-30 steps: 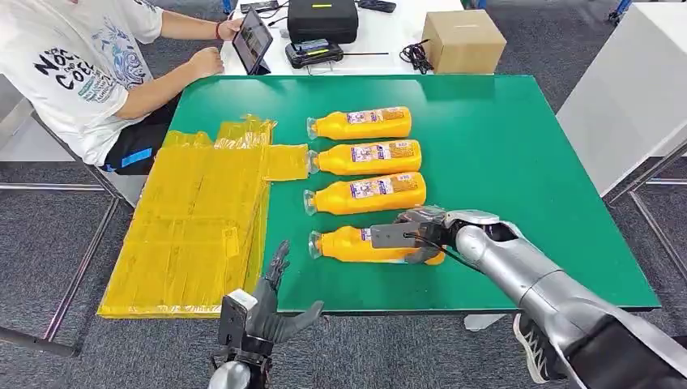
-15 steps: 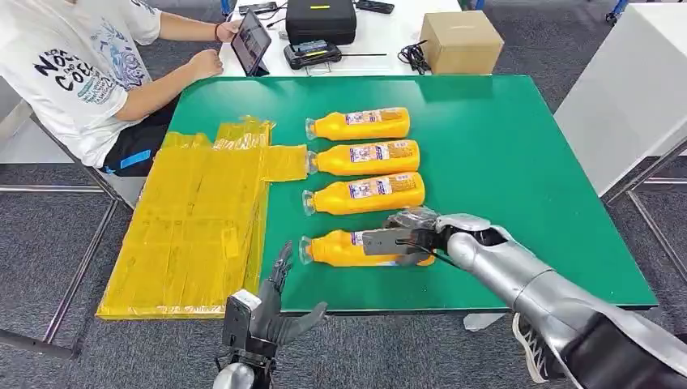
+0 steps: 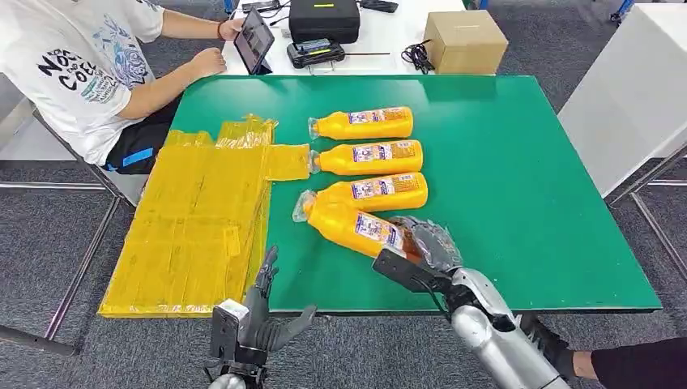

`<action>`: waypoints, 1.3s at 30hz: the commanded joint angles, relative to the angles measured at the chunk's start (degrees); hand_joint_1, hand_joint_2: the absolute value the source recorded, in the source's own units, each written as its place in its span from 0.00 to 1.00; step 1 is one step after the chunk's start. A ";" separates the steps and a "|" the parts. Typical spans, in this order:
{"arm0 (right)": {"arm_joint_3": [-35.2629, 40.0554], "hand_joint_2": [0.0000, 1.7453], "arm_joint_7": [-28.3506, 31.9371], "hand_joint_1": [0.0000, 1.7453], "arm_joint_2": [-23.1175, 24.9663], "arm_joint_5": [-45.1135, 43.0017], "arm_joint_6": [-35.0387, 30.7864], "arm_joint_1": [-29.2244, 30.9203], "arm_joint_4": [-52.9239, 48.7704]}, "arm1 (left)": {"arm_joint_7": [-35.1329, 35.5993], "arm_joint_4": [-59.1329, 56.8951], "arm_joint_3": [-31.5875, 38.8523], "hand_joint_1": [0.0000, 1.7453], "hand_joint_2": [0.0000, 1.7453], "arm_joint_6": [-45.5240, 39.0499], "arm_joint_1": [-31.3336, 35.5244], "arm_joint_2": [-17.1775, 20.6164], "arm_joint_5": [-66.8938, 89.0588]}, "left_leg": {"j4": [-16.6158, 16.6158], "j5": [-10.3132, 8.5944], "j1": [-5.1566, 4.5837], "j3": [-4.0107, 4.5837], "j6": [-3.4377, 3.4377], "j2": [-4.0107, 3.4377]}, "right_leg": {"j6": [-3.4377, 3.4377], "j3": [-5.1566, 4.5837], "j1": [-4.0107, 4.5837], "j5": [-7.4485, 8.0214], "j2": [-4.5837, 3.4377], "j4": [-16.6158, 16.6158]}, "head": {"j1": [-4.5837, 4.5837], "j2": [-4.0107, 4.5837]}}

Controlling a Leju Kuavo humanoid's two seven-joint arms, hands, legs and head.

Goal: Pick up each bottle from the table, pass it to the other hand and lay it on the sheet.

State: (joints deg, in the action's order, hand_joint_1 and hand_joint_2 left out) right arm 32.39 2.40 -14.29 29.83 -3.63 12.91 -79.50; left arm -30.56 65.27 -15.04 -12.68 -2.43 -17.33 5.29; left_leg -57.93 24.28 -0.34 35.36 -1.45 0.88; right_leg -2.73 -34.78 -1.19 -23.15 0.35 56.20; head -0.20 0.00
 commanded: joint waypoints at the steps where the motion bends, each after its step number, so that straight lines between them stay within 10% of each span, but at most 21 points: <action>1: -9.56 1.00 4.47 1.00 7.35 1.73 -4.25 -4.68 -4.41 | 0.52 0.83 1.24 0.00 1.00 -0.77 -0.13 1.49 0.87 | 0.01 0.12 0.09 -0.25 0.13 -0.13 | 0.15 0.24 0.11 -0.08 -0.09 -0.05 | 0.02 0.00; 15: -12.83 1.00 7.04 1.00 9.96 4.63 -9.17 -6.93 -6.45 | 0.80 1.27 1.58 0.00 1.00 -0.46 -0.22 1.12 -0.03 | 0.00 0.14 0.09 -0.34 0.09 -0.21 | 0.15 0.31 0.10 -0.09 -0.15 -0.06 | 0.02 0.00; 25: -12.42 1.00 22.26 1.00 16.99 3.72 -19.07 -9.46 -4.38 | 9.93 2.98 -3.15 0.00 1.00 28.60 3.88 4.91 -27.19 | 0.05 0.07 0.10 -0.30 0.10 -0.10 | 0.15 0.24 0.11 -0.09 -0.04 -0.06 | 0.00 0.00; 39: -5.75 1.00 26.65 1.00 22.45 4.07 -17.53 -8.37 7.89 | 11.60 -0.51 -7.44 0.00 1.00 30.85 10.31 3.52 -31.28 | 0.09 0.02 0.07 -0.24 0.06 -0.14 | 0.11 0.19 0.07 -0.02 -0.10 -0.09 | 0.02 0.00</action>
State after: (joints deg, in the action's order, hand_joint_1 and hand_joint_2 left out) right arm 21.71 28.20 5.07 34.51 -22.97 1.78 -83.27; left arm -18.54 68.52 -19.17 18.05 2.89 -15.54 -24.81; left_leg -57.91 24.24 -0.33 35.36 -1.47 0.84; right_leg -2.73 -34.82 -1.19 -23.15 0.34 56.21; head -0.17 0.00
